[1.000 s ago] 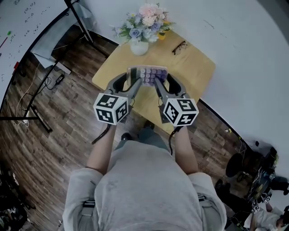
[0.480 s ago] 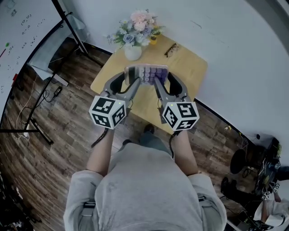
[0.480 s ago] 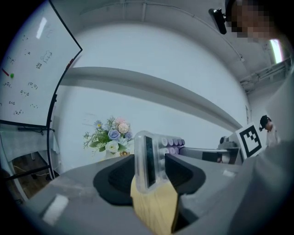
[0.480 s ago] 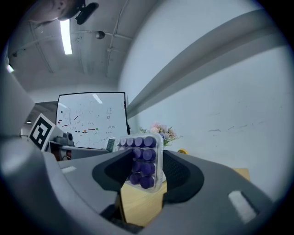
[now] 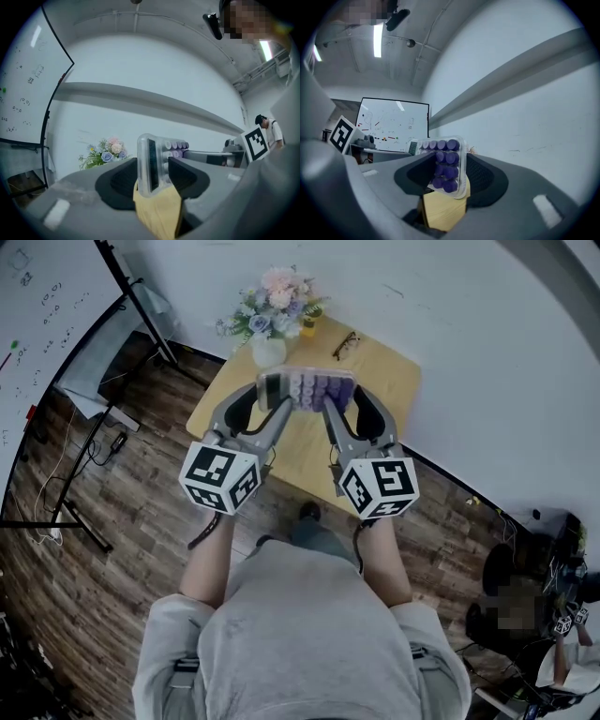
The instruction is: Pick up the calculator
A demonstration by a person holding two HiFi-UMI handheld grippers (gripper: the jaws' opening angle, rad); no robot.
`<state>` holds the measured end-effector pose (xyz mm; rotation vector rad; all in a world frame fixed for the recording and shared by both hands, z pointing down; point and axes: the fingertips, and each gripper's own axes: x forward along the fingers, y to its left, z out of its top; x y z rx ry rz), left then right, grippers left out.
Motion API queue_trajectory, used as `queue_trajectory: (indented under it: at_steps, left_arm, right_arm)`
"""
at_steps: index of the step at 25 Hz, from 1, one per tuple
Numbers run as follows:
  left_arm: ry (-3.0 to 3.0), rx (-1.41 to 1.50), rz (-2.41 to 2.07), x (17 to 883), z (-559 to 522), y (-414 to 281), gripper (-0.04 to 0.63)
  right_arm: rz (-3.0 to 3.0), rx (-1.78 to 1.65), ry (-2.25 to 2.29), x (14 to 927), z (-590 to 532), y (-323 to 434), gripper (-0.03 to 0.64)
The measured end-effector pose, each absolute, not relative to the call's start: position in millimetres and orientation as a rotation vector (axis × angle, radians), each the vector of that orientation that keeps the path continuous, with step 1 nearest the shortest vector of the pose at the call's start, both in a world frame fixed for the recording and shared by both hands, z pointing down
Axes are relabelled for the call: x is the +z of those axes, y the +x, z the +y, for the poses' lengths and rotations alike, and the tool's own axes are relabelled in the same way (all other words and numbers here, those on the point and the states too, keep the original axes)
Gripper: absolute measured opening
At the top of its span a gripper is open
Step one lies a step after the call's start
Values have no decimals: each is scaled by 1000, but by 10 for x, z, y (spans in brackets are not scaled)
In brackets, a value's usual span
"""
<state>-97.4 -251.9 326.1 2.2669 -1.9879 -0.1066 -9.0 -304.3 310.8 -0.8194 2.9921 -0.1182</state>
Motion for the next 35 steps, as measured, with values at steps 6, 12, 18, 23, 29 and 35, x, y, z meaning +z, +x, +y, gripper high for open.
queue_trajectory:
  at_steps: [6,12,18,23,29,35]
  left_arm:
    - [2332,-132,-2008,3042,-2389,-907,206]
    - [2398,-117,-2035,2847,-2254,-838,206]
    - [2434,-131,-2049,2703,-2097,-784,206]
    - [2457,-141,-2057,2628,-1973,-778,206]
    - [2484,-142,-2065,2578,-1866,-760,206]
    - [2498,-151,-2067,2532,-1762,-742,206]
  right_arm:
    - [2950,-41,-831,2883,-2881,-18,198]
    - [2893,17,-832,2712,-2728,60,198]
    - [2861,78,-839,2560,-2553,120,198]
    - [2837,118,-845,2476,-2413,134,198]
    - [2814,148,-853,2431,-2293,158,198]
    - [2801,176,-856,2380,-2177,178,198]
